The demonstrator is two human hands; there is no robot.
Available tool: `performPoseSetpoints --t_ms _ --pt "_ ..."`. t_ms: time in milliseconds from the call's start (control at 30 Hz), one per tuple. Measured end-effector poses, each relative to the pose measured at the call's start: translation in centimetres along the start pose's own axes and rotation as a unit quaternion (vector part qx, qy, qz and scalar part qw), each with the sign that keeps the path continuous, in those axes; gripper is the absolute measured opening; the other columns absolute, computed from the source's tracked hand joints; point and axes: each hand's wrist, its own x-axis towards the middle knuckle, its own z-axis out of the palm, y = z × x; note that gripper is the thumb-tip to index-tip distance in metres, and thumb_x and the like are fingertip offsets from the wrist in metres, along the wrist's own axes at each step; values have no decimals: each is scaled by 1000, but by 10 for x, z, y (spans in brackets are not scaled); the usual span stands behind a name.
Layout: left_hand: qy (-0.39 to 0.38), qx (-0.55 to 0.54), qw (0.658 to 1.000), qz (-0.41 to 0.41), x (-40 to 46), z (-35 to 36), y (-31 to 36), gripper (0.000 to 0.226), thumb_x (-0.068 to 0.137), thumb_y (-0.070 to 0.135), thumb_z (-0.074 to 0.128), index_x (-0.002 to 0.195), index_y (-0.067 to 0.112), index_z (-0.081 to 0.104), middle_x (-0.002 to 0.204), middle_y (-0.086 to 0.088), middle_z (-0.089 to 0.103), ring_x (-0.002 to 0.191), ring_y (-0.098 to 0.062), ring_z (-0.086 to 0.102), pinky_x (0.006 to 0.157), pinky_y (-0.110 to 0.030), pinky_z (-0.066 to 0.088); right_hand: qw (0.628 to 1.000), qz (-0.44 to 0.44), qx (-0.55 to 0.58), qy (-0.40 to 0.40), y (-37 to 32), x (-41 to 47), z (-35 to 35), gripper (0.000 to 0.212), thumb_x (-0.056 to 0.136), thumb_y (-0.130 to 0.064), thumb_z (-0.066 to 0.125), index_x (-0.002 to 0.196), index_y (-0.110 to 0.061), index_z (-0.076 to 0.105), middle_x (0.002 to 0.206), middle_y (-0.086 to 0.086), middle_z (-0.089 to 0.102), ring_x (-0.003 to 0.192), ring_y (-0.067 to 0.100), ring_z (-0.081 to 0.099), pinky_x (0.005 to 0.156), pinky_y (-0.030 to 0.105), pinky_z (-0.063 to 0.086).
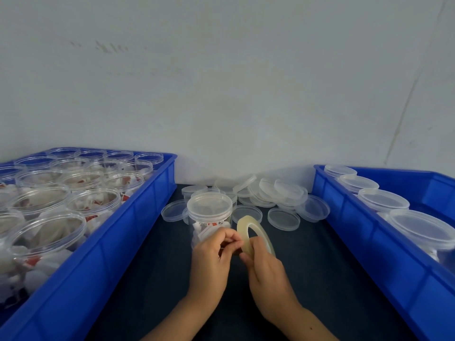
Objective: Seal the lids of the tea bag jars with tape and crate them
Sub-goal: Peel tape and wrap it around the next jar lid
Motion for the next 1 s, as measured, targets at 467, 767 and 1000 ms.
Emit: performPoseSetpoints --t_ms 467,767,1000 --pt "9 11 1000 19 -7 4 1 16 79 -1 74 86 11 69 78 20 62 85 3 65 72 -6 49 1000 9 3 -1 0 1 -2 9 102 -27 40 97 -21 39 74 -7 52 62 11 51 56 27 40" --pt "-4 52 998 26 -3 2 -5 16 83 -5 70 78 9 65 74 5 64 70 -7 63 66 -19 52 1000 6 -24 -9 -1 0 2 9 102 -25 42 95 -23 36 70 -10 47 58 5 48 54 20 40" --pt "-6 50 998 30 -7 5 -4 26 87 -5 64 81 19 54 76 18 53 86 -5 59 68 -5 44 1000 15 6 -3 -4 0 0 11 102 -29 41 96 -20 41 73 -5 53 64 14 52 58 28 40"
